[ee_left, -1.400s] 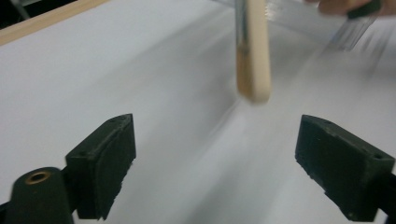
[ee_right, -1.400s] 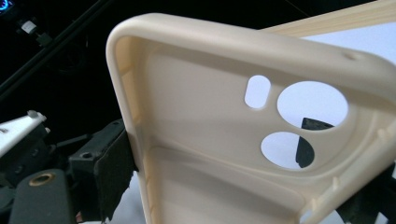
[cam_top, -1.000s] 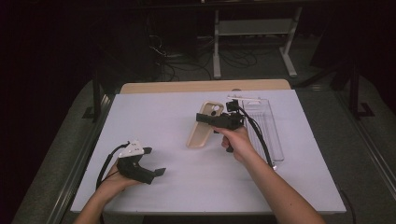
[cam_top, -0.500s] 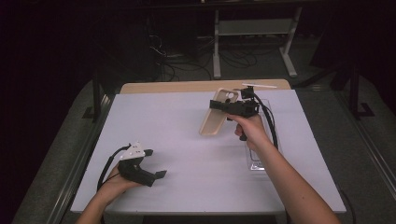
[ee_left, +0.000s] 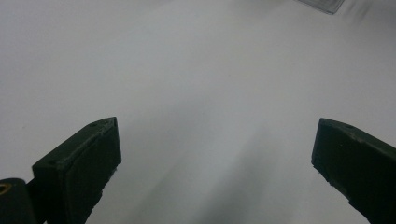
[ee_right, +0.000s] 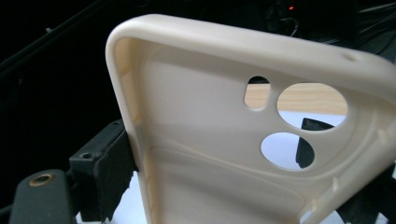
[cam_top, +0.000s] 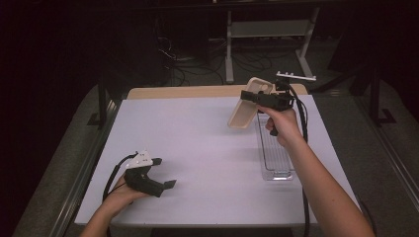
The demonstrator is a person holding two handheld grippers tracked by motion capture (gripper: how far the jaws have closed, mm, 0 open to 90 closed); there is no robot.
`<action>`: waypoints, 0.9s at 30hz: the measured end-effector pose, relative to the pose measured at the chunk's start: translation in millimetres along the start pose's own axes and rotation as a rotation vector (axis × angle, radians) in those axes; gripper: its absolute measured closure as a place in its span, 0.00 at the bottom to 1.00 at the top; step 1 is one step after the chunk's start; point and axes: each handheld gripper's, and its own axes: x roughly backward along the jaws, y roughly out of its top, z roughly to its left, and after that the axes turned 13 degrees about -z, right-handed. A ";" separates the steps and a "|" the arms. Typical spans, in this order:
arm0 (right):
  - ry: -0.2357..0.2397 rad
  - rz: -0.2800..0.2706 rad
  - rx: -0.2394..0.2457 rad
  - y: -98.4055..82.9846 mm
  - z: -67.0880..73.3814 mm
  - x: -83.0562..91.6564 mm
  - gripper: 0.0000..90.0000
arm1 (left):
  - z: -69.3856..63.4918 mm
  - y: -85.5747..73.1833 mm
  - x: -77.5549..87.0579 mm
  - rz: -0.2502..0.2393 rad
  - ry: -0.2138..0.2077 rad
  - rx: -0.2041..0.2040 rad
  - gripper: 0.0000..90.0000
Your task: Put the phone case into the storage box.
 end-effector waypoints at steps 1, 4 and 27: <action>-0.010 -0.003 0.008 2.7 -1.2 1.3 0.14 | -0.1 0.2 0.2 0.002 0.000 0.000 0.01; -0.038 -0.009 0.021 12.1 -4.4 6.0 0.14 | -0.7 0.3 -0.1 0.007 -0.003 0.002 0.01; -0.291 0.068 0.184 40.8 -41.1 17.7 0.14 | -4.1 -0.2 -3.0 0.022 -0.028 -0.002 0.01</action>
